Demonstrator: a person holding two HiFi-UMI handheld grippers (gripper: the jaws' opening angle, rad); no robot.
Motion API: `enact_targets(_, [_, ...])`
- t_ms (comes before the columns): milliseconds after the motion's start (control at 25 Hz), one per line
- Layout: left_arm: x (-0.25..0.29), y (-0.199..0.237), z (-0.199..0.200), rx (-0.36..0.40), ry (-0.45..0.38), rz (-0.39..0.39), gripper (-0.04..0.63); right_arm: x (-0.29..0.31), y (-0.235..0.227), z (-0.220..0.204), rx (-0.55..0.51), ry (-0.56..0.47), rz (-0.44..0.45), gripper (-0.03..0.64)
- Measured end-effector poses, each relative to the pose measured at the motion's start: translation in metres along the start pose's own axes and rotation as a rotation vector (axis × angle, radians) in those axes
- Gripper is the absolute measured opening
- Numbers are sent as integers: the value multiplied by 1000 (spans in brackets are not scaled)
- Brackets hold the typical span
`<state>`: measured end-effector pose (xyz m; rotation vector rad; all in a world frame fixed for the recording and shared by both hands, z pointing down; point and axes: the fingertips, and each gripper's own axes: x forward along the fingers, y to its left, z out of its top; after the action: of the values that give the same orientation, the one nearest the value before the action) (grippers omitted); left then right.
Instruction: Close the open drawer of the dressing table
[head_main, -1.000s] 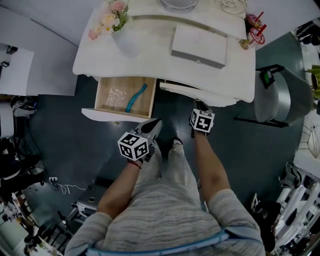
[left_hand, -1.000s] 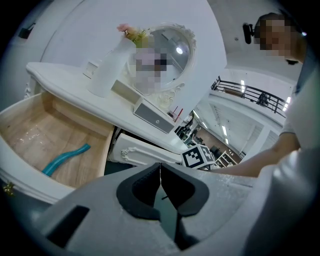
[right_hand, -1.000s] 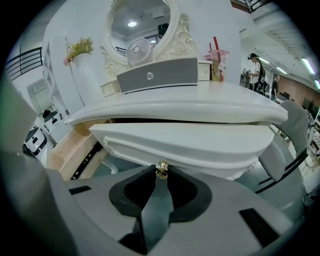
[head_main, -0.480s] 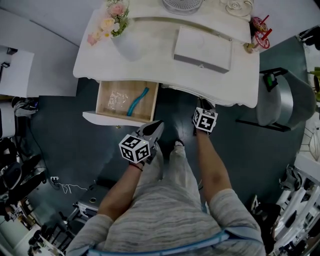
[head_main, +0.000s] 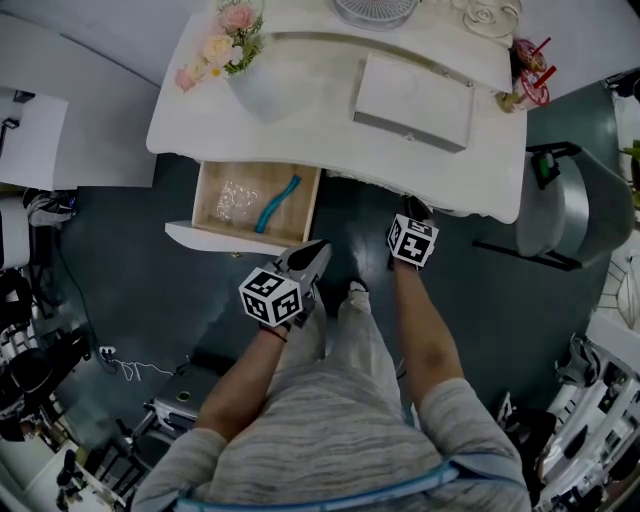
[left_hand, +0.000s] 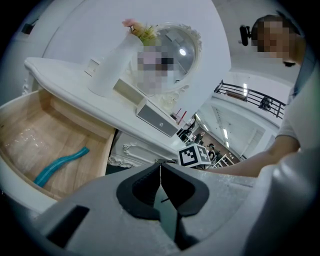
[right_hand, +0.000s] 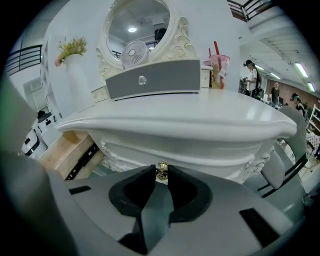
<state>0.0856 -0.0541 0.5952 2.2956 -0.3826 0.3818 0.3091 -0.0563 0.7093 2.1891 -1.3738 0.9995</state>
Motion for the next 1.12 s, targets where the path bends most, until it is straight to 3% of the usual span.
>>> enact_targets(760, [-6, 1, 10, 1, -41, 21, 17, -6, 0, 7, -69, 53, 32, 71])
enact_targets(1120, [-11, -3, 13, -6, -78, 30, 17, -33, 25, 13, -73, 25, 118, 71])
